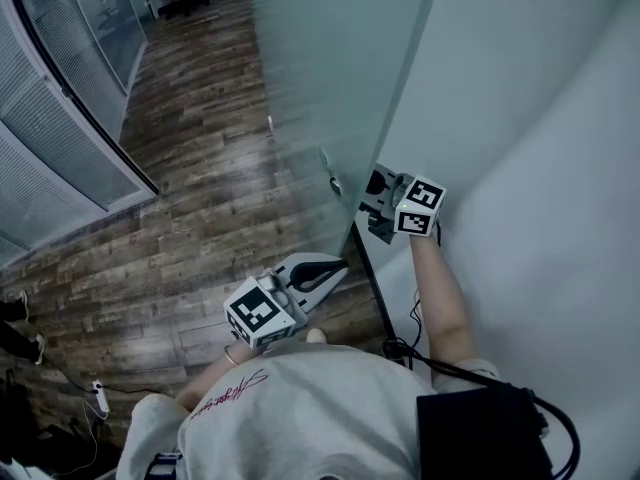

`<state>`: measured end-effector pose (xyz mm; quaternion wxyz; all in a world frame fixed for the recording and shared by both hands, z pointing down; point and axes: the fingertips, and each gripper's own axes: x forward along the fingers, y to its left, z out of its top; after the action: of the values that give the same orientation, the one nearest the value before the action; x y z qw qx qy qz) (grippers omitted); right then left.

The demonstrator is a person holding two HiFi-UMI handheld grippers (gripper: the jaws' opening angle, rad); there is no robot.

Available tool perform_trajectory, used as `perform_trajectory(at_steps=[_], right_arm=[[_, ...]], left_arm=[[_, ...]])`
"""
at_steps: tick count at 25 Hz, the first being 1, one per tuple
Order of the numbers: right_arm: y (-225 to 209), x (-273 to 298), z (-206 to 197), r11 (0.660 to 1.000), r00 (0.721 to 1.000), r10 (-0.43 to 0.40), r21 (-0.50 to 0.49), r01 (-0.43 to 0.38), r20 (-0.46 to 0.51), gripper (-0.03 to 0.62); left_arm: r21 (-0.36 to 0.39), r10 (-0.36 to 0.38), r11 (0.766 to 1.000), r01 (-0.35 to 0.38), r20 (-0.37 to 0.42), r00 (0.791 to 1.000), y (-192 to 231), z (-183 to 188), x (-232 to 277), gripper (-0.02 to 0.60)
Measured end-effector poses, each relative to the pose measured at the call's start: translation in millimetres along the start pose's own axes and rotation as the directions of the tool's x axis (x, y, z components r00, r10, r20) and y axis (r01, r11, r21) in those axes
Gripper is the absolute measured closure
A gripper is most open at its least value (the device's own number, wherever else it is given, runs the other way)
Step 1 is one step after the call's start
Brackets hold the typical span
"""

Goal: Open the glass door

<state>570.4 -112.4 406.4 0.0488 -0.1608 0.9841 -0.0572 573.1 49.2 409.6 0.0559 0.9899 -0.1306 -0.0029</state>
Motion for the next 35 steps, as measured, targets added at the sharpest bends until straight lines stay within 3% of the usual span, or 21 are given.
perform_trajectory(at_steps=[7,16,25,35], right_arm=[[-8.7,-13.9,7.7,0.999,0.999,-0.005,-0.046,0.003,-0.032,0.499],[-22.4,-33.4,11.2,0.999,1.0,-0.015,-0.033,0.014,-0.018,0.499],[-22.2,-35.1,11.2,0.997,0.998,-0.029,-0.07,0.025,-0.051,0.499],[-27.2,-44.4,12.2,0.997,0.998,-0.069,-0.025,0.069,0.007,0.499]], left_arm=[[-0.015,0.02,1.0,-0.02,-0.018,1.0,4.0,6.0,5.6,0.563],[-0.022,0.024,0.999,-0.025,-0.029,0.999,6.6,2.7,14.6,0.563],[-0.019,0.028,0.999,-0.028,-0.005,1.0,7.2,0.8,3.7,0.563],[-0.031,0.031,0.999,-0.031,-0.013,0.999,6.3,0.4,-0.5,0.563]])
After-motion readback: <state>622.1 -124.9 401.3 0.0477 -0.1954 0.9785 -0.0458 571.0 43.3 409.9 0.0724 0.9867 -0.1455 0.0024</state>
